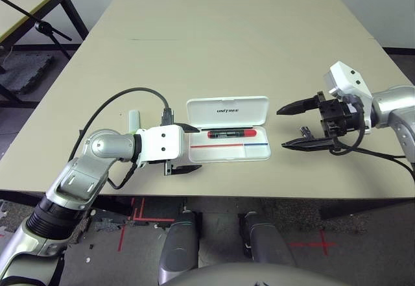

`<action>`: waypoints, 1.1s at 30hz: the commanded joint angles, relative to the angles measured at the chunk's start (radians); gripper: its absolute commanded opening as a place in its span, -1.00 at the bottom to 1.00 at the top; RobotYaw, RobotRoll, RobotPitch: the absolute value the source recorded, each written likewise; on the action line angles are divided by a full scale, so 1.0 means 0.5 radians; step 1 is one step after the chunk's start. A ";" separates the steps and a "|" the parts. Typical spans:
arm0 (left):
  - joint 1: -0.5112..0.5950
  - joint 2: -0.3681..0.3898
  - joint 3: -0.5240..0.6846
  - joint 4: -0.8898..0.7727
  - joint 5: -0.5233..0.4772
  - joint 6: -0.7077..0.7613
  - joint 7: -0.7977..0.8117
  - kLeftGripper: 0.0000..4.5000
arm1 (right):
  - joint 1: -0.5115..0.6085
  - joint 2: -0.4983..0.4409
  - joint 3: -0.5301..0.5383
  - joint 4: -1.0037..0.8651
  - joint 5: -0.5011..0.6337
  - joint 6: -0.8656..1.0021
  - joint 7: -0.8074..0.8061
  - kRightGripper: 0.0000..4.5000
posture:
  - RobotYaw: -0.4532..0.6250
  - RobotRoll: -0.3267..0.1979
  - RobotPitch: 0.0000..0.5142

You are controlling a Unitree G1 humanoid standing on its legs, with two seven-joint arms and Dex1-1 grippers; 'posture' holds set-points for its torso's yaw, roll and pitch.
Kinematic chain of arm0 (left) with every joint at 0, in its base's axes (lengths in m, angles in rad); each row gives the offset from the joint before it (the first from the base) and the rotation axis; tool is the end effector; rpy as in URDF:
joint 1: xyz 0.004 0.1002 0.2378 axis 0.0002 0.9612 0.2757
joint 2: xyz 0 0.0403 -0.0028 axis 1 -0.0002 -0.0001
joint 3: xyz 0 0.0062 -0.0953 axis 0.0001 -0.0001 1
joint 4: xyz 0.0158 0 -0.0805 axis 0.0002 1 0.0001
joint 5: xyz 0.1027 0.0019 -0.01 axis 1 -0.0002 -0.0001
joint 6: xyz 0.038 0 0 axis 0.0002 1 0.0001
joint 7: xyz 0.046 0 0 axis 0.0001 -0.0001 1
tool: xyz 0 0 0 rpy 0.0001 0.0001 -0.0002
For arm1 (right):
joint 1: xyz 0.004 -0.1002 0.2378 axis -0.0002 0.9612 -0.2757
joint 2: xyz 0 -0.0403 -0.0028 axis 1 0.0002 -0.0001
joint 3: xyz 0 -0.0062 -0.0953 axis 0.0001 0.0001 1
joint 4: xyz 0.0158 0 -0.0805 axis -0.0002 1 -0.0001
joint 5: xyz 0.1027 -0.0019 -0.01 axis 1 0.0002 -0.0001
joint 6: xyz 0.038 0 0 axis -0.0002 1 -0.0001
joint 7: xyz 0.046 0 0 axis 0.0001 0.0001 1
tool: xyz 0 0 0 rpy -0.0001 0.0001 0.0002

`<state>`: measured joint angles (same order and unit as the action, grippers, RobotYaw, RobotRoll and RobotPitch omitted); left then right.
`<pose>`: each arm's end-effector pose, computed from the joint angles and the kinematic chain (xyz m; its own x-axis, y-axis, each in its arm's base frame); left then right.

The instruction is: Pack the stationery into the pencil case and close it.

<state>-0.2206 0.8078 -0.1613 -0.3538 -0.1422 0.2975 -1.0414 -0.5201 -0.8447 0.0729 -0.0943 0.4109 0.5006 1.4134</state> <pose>0.2250 0.2068 0.1684 0.3831 -0.7741 -0.5039 0.8940 0.1735 0.4132 0.2659 -0.2379 0.2158 0.1417 0.8898 -0.4338 -0.9874 0.0960 -0.1256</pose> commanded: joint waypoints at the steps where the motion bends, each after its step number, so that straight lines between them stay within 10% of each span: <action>1: 0.059 0.033 0.151 -0.149 -0.025 0.262 0.151 1.00 | 0.017 0.013 0.047 -0.006 -0.012 -0.032 -0.011 0.99 | 0.02 0.25 -0.49; 17: -0.287 -0.235 0.495 -0.202 0.014 1.972 1.037 1.00 | -0.040 0.085 0.176 0.090 -0.079 -0.112 0.008 0.99 | 0.09 0.25 -0.43; 33: -0.694 -0.837 0.982 0.190 0.128 2.634 1.694 1.00 | -0.022 0.104 0.207 0.087 -0.107 -0.150 -0.005 0.99 | 0.02 0.25 -0.45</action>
<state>-0.5552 0.3981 0.3024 -0.2893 -0.0978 1.5971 -0.2240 -0.5410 -0.7889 0.1728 -0.0377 0.3599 0.4310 1.4136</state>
